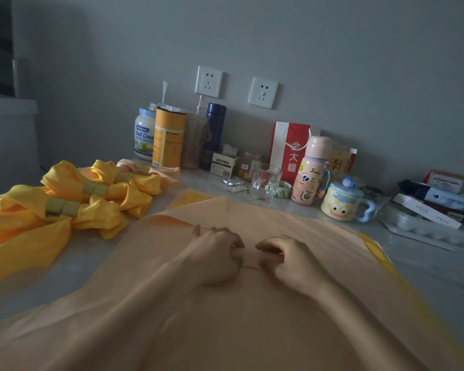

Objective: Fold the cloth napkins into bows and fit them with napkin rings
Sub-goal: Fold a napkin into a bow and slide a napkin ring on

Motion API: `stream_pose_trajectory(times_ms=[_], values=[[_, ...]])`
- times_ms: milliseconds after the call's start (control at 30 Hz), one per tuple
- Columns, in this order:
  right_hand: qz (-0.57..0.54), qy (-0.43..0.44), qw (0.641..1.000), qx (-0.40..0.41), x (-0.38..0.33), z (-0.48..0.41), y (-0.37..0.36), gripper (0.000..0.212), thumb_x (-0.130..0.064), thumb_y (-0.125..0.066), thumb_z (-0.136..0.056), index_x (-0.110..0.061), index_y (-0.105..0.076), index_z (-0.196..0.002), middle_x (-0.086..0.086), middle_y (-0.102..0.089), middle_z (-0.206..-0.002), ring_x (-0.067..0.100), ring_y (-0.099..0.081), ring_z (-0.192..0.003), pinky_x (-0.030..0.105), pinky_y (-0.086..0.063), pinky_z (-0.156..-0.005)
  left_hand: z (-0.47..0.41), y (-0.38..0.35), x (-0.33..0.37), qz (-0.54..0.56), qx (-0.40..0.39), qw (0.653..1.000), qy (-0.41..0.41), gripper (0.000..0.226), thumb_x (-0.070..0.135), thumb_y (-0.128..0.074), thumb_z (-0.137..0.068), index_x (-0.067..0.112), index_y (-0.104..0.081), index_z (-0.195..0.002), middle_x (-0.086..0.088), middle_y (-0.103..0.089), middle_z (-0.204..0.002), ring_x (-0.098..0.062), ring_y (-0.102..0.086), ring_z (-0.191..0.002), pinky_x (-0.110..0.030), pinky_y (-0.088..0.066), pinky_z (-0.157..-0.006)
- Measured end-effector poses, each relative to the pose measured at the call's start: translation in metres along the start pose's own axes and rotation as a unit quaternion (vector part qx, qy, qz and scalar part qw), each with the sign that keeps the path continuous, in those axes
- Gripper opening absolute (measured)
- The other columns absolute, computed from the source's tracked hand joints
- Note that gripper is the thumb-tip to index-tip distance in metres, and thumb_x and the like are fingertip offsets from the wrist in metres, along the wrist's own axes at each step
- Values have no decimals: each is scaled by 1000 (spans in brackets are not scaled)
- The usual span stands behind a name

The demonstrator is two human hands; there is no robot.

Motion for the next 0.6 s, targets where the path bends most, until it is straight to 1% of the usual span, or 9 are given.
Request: stream_pose_trajectory(times_ms=[100, 167, 267, 333, 400, 433, 500, 533, 600], values=[[-13, -2, 1000, -14, -1, -1, -1, 27, -12, -63, -80, -21, -68, -104, -10, -64, -104, 2, -57, -96, 4, -37, -77, -1, 3, -2, 5, -4, 1000, 1, 30, 35, -52, -86, 32, -57, -116, 10, -56, -125, -14, -45, -121, -45, -21, -112], [-23, -2, 1000, -8, -2, 0, 0, 21, -11, -63, -78, -23, -69, -95, -10, -66, -96, 3, -59, -90, 4, -39, -72, -1, 4, -1, 11, 1, 1000, -7, 24, 34, -52, -86, 31, -59, -109, 10, -60, -117, -14, -49, -116, -46, -23, -110], [6, 19, 999, 37, -9, 4, 5, 17, -9, -60, -78, -23, -65, -85, -7, -67, -89, 10, -60, -87, 18, -44, -74, 3, 9, 3, 2, 38, 999, -33, 16, 29, -48, -87, 28, -59, -99, 7, -63, -108, -16, -53, -108, -42, -25, -109], [48, 36, 997, 55, -16, 8, 6, 15, -9, -57, -78, -23, -58, -83, -6, -63, -88, 14, -56, -86, 25, -39, -75, 5, 9, 7, -28, 58, 996, -54, 15, 27, -48, -88, 27, -57, -99, 6, -61, -108, -18, -54, -107, -37, -26, -107], [98, 58, 992, 62, -22, 11, 5, 14, -9, -55, -79, -23, -50, -81, -8, -54, -84, 14, -47, -82, 26, -29, -69, 7, 8, 10, -32, 66, 996, -60, 11, 30, -48, -87, 29, -54, -97, 7, -60, -108, -20, -54, -106, -35, -31, -102], [116, 68, 989, 64, -24, 12, 4, 15, -9, -55, -79, -23, -48, -80, -10, -49, -81, 13, -43, -80, 25, -25, -67, 7, 9, 10, -15, 60, 997, -49, 7, 36, -48, -86, 33, -51, -92, 9, -60, -106, -22, -54, -105, -36, -36, -98], [126, 72, 988, 61, -25, 11, 4, 16, -10, -56, -79, -23, -46, -78, -13, -40, -76, 12, -40, -79, 23, -22, -65, 8, 10, 7, 38, 36, 999, 3, 16, 51, -48, -84, 35, -49, -83, 9, -59, -100, -23, -54, -99, -36, -46, -83], [122, 67, 989, 54, -25, 10, 4, 17, -10, -56, -78, -24, -46, -77, -13, -38, -76, 12, -40, -80, 23, -23, -66, 8, 10, 6, 57, 28, 998, 25, 21, 53, -47, -86, 33, -52, -81, 7, -59, -99, -24, -55, -96, -35, -47, -78], [119, 62, 991, 29, -24, 9, 3, 23, -11, -56, -76, -28, -42, -71, -13, -40, -78, 12, -40, -81, 24, -26, -70, 8, 12, 6, 56, 35, 997, 36, 26, 48, -45, -91, 28, -57, -81, 3, -60, -101, -26, -56, -96, -33, -46, -76]])
Point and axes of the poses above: each hand's wrist, its own z-axis away from the middle knuckle, its own y-axis out of the back of the hand, x = y × z, the point moved 6 cm from there along -z, towards the middle knuckle
